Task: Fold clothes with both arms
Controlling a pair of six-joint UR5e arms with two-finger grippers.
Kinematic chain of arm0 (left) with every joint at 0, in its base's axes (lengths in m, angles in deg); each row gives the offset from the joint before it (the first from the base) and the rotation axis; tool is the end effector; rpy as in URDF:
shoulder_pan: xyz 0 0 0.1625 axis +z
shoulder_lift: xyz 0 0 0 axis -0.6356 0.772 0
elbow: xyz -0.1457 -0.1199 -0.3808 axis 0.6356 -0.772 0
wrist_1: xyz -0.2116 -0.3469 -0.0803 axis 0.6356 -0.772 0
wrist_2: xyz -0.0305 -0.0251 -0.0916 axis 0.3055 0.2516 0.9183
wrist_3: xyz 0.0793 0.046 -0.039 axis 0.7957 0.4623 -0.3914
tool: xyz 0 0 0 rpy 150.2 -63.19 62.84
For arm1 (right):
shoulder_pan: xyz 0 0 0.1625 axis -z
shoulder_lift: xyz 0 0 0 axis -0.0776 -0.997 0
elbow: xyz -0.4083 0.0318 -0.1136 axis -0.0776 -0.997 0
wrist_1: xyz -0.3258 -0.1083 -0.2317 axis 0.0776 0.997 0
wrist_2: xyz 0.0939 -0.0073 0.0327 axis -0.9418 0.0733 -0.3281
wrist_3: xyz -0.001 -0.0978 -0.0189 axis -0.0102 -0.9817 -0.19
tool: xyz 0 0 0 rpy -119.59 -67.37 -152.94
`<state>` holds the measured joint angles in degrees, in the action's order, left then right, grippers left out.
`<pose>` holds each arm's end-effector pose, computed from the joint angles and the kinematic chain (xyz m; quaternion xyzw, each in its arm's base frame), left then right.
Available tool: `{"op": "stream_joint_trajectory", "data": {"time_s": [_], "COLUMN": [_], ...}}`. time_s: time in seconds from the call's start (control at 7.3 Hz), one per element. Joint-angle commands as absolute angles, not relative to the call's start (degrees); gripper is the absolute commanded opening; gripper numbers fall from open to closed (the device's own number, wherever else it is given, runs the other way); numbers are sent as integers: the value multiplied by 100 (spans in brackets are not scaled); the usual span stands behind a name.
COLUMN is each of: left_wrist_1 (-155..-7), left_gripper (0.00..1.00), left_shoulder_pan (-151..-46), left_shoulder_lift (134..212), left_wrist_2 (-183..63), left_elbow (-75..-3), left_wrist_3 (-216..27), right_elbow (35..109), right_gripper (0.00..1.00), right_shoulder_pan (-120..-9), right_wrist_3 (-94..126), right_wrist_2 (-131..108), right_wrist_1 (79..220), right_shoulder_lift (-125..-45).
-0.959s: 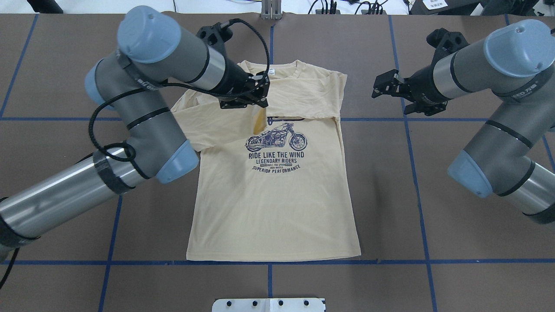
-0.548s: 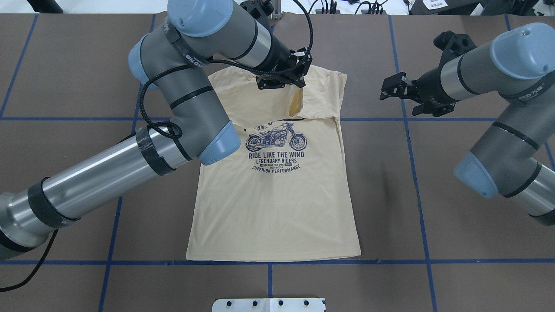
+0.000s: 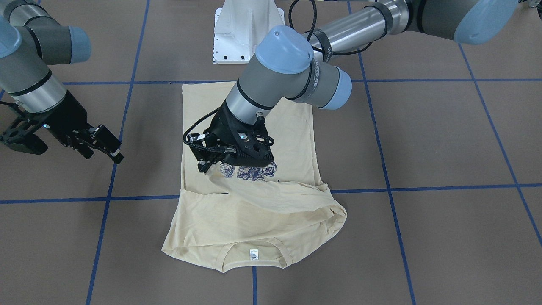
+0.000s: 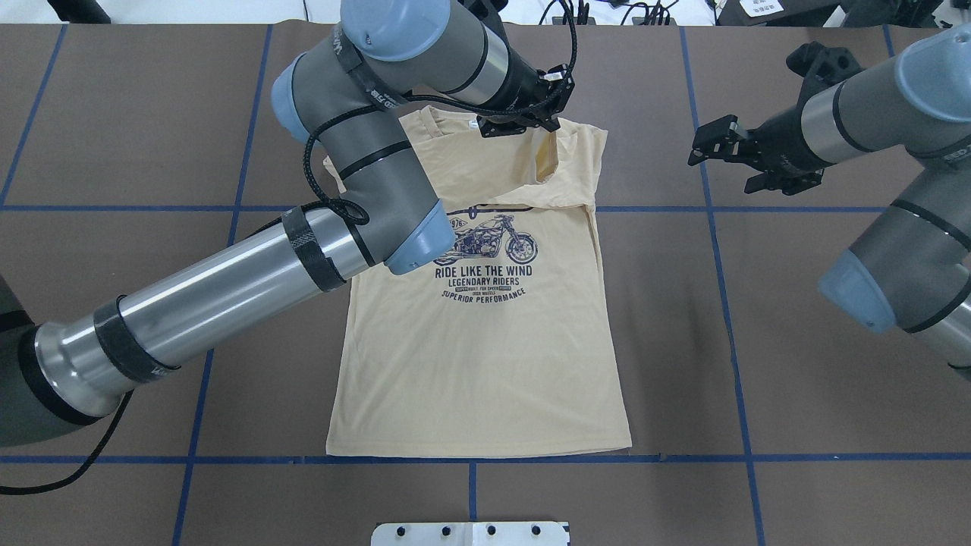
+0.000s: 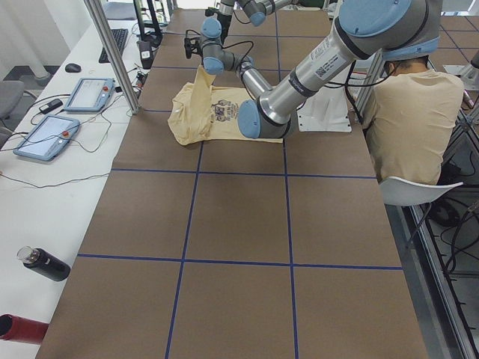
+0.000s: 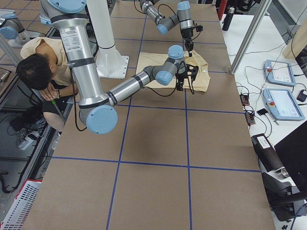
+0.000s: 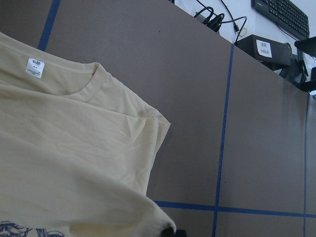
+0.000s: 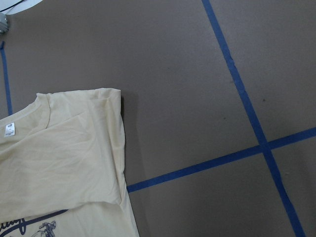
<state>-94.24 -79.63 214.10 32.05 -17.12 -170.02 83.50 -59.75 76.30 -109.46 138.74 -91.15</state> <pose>0.5371 -0.5758 0.0430 0.0631 0.6378 -0.1414 0.7545 -0.2618 -0.5219 0.3590 0.0430 -0.4889 0.1982 0.8485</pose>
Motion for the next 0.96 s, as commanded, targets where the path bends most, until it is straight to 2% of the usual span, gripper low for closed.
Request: {"op": "stream_joint_trajectory", "data": {"time_s": [0.0, 0.14, 0.27, 0.41, 0.68, 0.82], "left_wrist_1": [-9808, -9976, -9987, -9952, -9610, -9513], "left_gripper": [15, 33, 72, 95, 94, 94], "left_shoulder_pan": [-7858, -7710, -7674, -7691, -7874, -7936], "left_shoulder_lift": [21647, 21831, 21824, 21816, 21222, 20548], "left_wrist_2": [3177, 2768, 2642, 2649, 3174, 3203], "left_elbow": [-1237, -998, -1022, -1066, -2106, -3000], "left_wrist_3": [-17010, -17045, -17063, -17063, -17081, -17029], "right_elbow": [8344, 8336, 8336, 8353, 8502, 8712], "right_gripper": [100, 100, 100, 100, 100, 100], "right_shoulder_pan": [-6630, -6754, -6738, -6669, -5751, -4997], "right_wrist_3": [6907, 6720, 6744, 6806, 8403, 9415], "right_wrist_2": [-11677, -11767, -11751, -11725, -11219, -10362], "right_wrist_1": [13878, 13878, 13878, 13869, 13364, 12915], "right_shoulder_lift": [-9476, -9591, -9592, -9601, -9479, -9565]}}
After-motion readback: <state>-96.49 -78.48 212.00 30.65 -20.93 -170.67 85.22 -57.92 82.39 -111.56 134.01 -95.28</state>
